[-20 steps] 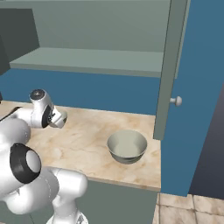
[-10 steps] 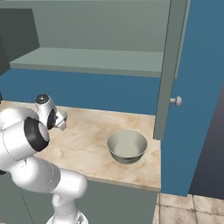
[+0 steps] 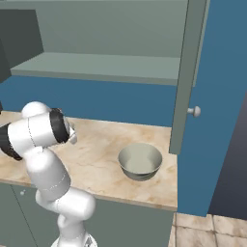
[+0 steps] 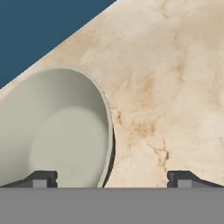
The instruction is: Pick up the bowls on the counter and stack them on top of one another in the open cabinet. Place the smaller bowl on top of the larger bowl.
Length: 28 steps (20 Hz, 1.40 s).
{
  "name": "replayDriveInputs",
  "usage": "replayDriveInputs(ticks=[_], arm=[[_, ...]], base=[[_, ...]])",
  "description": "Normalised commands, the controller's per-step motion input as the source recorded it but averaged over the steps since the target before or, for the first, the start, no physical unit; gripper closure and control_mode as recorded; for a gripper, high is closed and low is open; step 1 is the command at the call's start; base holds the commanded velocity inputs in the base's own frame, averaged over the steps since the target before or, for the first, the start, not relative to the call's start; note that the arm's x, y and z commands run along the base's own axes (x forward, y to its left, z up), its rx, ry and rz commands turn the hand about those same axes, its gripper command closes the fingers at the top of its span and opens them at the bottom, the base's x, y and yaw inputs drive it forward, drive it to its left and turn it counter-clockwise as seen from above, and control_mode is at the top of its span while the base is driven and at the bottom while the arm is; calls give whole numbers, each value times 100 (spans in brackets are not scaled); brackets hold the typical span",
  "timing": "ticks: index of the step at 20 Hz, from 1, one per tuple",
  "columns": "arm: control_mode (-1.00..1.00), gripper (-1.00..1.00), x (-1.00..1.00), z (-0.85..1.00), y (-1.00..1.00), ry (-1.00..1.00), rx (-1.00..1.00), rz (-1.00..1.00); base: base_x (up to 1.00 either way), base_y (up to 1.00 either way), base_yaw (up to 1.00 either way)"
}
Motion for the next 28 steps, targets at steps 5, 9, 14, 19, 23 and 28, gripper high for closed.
replayDriveInputs(ticks=[5, 9, 14, 19, 23, 28], arm=[[-100, -100, 41, -33, 16, 1, -2, -3], [-100, -100, 32, -27, 15, 0, -1, -2], [-100, 100, 20, -15, 11, 0, -2, -2], [-100, 100, -1, 5, 0, -1, 0, 0], [-100, 100, -8, 72, 0, -3, 3, -5], [-100, 100, -44, 90, -3, -1, 1, -3]], base=[[0, 0, 0], [0, 0, 0], [0, 0, 0], [0, 0, 0], [0, 0, 0], [0, 0, 0]])
